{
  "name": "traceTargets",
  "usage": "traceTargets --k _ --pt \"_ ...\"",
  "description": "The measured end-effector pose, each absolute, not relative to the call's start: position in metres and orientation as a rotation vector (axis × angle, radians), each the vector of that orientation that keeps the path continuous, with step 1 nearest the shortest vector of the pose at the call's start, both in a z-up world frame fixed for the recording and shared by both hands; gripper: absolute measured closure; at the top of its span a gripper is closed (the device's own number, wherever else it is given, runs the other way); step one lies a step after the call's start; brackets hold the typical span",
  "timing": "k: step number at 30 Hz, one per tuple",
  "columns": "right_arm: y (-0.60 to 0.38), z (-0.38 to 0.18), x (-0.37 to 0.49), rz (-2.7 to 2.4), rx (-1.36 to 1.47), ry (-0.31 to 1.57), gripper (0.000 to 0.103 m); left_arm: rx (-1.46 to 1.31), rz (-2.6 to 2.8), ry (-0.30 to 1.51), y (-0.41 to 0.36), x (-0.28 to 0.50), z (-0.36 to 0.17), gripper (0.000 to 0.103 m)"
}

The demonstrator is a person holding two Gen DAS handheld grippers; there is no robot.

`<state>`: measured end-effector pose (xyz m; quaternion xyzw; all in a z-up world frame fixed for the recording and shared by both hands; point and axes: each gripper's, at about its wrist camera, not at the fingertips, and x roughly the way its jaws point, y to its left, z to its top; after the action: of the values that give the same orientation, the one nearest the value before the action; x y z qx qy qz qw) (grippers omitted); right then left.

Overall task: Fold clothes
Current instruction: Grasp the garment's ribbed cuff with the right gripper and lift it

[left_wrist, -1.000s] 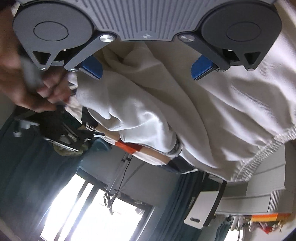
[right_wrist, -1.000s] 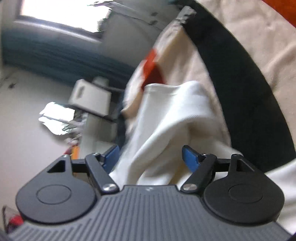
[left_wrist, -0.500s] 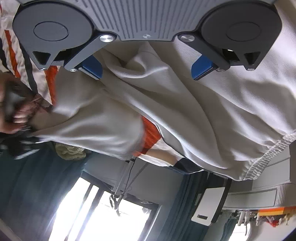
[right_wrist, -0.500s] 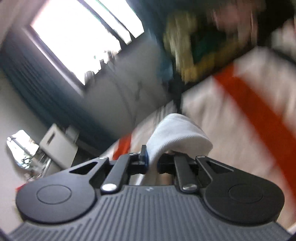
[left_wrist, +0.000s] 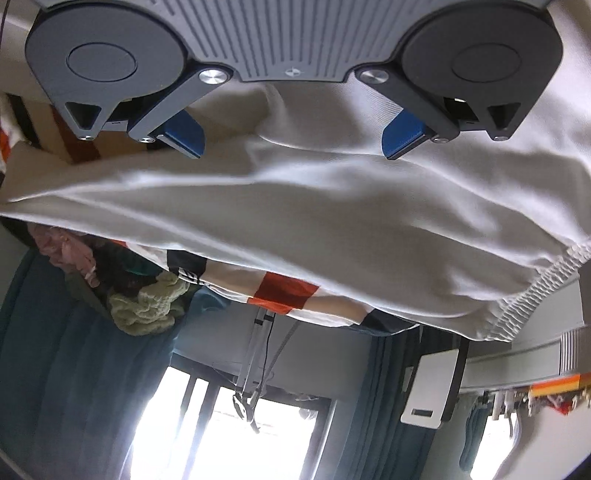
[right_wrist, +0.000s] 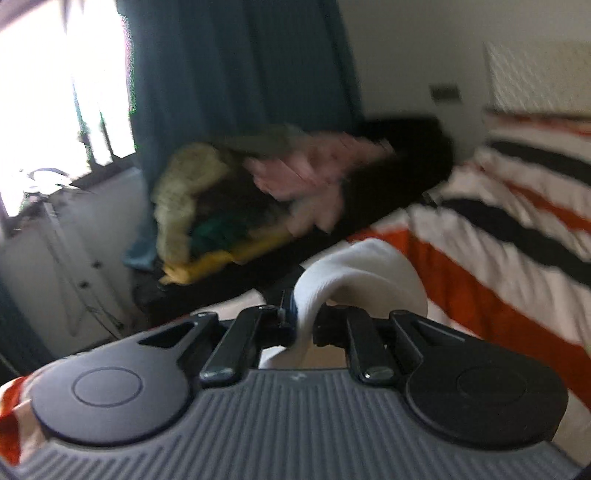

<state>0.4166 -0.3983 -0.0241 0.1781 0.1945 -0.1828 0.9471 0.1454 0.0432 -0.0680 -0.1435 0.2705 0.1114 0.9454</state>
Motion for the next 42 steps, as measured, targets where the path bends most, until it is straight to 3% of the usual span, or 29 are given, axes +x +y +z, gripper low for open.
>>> traceTargets --k 3,6,10,13,18,22,26,29,33,37,39,42 --pt "-0.413 -0.014 0.433 -0.341 0.442 0.371 0.092 -0.273 0.227 0.544 0.038 0.149 -0.072 0.0" --pt "-0.407 0.017 0.431 -0.279 0.382 0.248 0.092 -0.256 0.22 0.548 0.032 0.153 -0.075 0.0" --pt "-0.417 0.02 0.405 -0.245 0.288 0.074 0.092 -0.235 0.206 0.546 0.026 0.153 -0.076 0.0" --pt "-0.438 -0.026 0.38 -0.279 0.263 0.133 0.092 -0.236 0.198 0.549 0.024 0.152 -0.078 0.0" --pt "-0.494 -0.132 0.343 -0.347 0.482 0.371 0.092 -0.215 0.199 0.543 0.021 0.145 -0.076 0.0" --pt "-0.517 -0.168 0.319 -0.326 0.692 0.403 0.091 -0.167 0.193 0.527 0.013 0.14 -0.075 0.0" --pt "-0.528 -0.173 0.305 -0.253 0.822 0.383 0.083 -0.122 0.187 0.532 0.001 0.14 -0.077 0.0" --pt "-0.552 -0.178 0.294 -0.259 0.943 0.333 0.06 -0.105 0.19 0.551 -0.005 0.144 -0.08 0.0" --pt "-0.57 -0.188 0.28 -0.247 1.142 0.254 0.06 -0.095 0.193 0.54 -0.011 0.143 -0.079 0.0" --pt "-0.569 -0.183 0.283 -0.283 1.069 0.227 0.063 -0.075 0.203 0.534 -0.017 0.145 -0.081 0.0" --pt "-0.57 -0.182 0.284 -0.353 1.037 0.229 0.083 -0.067 0.208 0.542 -0.019 0.147 -0.083 0.0" --pt "-0.57 -0.177 0.281 -0.414 1.007 0.197 0.091 -0.074 0.207 0.549 -0.02 0.149 -0.083 0.0"
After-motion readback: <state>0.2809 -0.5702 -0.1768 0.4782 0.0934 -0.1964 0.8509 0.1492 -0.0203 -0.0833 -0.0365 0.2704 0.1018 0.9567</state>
